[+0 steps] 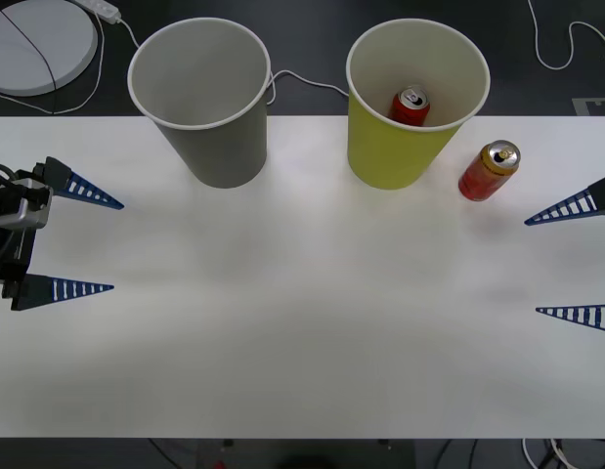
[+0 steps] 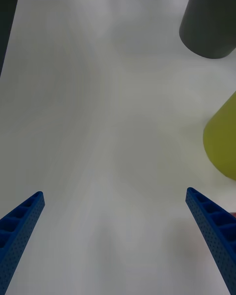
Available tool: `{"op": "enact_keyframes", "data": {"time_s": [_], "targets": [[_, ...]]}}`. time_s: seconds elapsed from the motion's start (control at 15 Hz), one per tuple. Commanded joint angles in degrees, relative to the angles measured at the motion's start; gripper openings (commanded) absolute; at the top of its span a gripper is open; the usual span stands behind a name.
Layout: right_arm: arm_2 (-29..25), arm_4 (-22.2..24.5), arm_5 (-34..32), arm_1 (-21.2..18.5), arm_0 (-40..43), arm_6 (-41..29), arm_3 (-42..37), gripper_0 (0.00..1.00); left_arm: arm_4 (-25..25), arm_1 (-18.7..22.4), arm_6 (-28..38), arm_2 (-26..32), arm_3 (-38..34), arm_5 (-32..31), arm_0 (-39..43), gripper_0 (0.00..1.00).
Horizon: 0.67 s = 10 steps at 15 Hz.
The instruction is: Put the can into the green bin and the plastic bottle into the gray bin
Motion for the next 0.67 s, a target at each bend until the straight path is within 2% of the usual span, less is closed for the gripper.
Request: {"op": "enact_keyframes", "data": {"time_s": [0.07,0.27,0.47,0.67], "targets": [[0.00,0.00,0.00,0.00,0.00,0.00,0.00,1.00,0.00,0.00,0.00,0.00,0.00,0.00,0.00,1.00],[0.97,-0.26,0.00,0.26,0.79,-0.09,1.05,1.00,0.00,0.00,0.00,0.00,0.00,0.00,0.00,1.00],[3.34,-4.66,0.00,-1.67,0.70,0.09,3.25,1.00,0.00,0.00,0.00,0.00,0.00,0.00,0.00,1.00],[3.52,-6.50,0.00,-2.29,0.35,0.61,6.33,1.00,0.00,0.00,0.00,0.00,0.00,0.00,0.00,1.00]]}}
